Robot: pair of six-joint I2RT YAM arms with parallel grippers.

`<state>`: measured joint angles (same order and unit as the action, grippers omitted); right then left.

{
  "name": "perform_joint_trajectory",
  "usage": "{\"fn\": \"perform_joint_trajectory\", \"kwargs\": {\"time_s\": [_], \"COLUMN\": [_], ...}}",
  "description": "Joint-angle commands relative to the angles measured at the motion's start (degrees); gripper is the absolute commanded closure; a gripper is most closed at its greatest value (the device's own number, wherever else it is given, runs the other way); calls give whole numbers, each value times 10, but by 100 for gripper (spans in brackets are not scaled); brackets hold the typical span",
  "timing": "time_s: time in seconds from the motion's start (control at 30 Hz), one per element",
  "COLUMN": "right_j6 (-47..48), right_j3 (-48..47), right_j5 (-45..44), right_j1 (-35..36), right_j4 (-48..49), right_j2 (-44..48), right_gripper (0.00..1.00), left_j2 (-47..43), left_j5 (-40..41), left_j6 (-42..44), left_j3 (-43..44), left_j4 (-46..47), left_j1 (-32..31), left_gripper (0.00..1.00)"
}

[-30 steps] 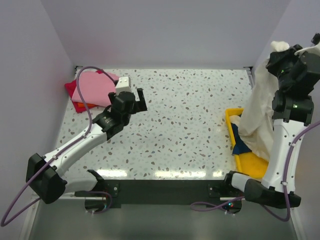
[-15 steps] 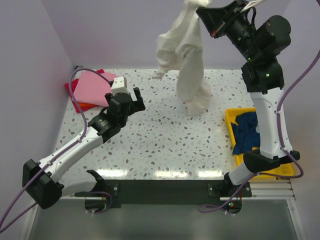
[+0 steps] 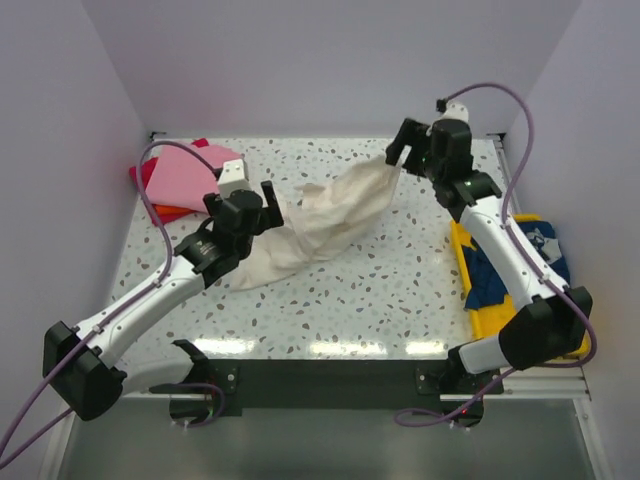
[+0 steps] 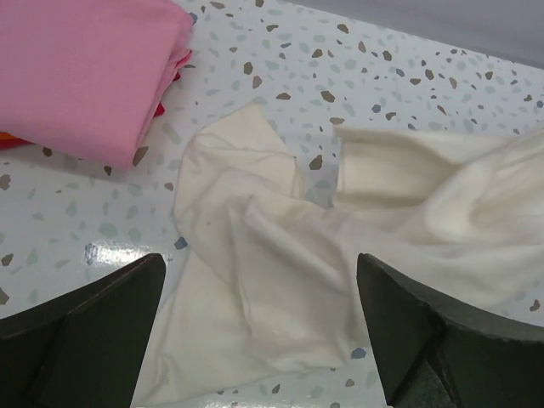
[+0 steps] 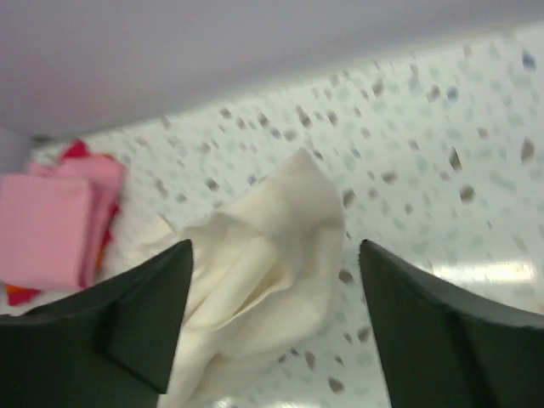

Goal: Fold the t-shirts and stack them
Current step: Move the tshirt to the center of the board, then flatten the tshirt out

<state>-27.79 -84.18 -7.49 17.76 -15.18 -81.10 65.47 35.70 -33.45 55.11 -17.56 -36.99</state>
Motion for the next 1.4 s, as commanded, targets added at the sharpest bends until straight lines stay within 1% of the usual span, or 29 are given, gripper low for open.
{"fn": "perform_joint_trajectory", "kwargs": {"time_s": [0.0, 0.07, 0.17, 0.2, 0.23, 0.3, 0.4, 0.47, 0.5, 0.53, 0.6, 0.63, 0.73, 0.83, 0.87, 1.03, 1.07, 1.13, 1.2, 1.23, 1.27, 1.3, 1.33, 1.37], "right_j6": [51, 59, 68, 69, 71, 82, 99, 111, 114, 117, 128, 133, 155, 183, 198, 218, 222, 223, 224, 224, 214, 209, 206, 195], "right_j3": [63, 95, 134, 139, 139, 130, 111, 97, 90, 84, 62, 54, 17, -25, -42, -90, -101, -108, -113, -113, -114, -115, -119, -121], "right_j5": [-56, 17, 94, 105, 115, 134, 146, 153, 158, 163, 164, 164, 159, 146, 129, 92, 77, 61, 44, 40, 31, 13, 5, -4], "right_j1": [1, 1, 10, 13, 23, 37, 75, 129, 129, 158, 188, 216, 259, 283, 286, 289, 289, 289, 289, 289, 289, 288, 288, 288], "right_j4": [-61, -65, -33, -28, -27, -31, -42, -43, -43, -42, -47, -47, -50, -54, -54, -54, -53, -52, -47, -47, -49, -49, -56, -60], "right_j2": [9, 8, 8, 0, -5, -26, -58, -85, -85, -106, -132, -158, -201, -261, -292, -366, -374, -393, -400, -402, -403, -404, -405, -405], "right_gripper": [12, 10, 7, 7, 7, 6, 7, 7, 7, 7, 7, 7, 7, 8, 9, 12, 14, 18, 24, 29, 45, 54, 80, 90], "left_j2": [4, 5, 11, 15, 24, 29, 29, 28, 28, 27, 25, 19, -4, -23, -25, -26, -26, -21, -9, -4, 1, 11, 15, 20], "left_j5": [17, 15, -21, -58, -77, -115, -128, -142, -146, -149, -150, -153, -172, -193, -197, -230, -242, -251, -259, -260, -265, -269, -272, -278], "left_j6": [-10, -22, -55, -70, -78, -94, -103, -110, -111, -113, -117, -118, -123, -130, -134, -147, -149, -151, -150, -149, -145, -144, -141, -138], "left_j3": [-6, -17, -71, -83, -94, -125, -151, -162, -164, -166, -176, -182, -207, -227, -233, -245, -251, -255, -257, -258, -260, -260, -263, -263], "left_j4": [-40, -59, -77, -79, -80, -78, -63, -56, -56, -58, -64, -65, -58, -49, -47, -17, -9, 11, 25, 31, 36, 50, 56, 62], "left_j1": [8, 11, 31, 42, 66, 89, 108, 126, 126, 137, 148, 160, 178, 184, 184, 184, 184, 184, 184, 184, 184, 184, 184, 184], "left_gripper": [0, 0, 0, 0, 0, 0, 0, 0, 0, 0, 1, 1, 2, 4, 6, 10, 12, 14, 16, 18, 21, 23, 25, 30]}}
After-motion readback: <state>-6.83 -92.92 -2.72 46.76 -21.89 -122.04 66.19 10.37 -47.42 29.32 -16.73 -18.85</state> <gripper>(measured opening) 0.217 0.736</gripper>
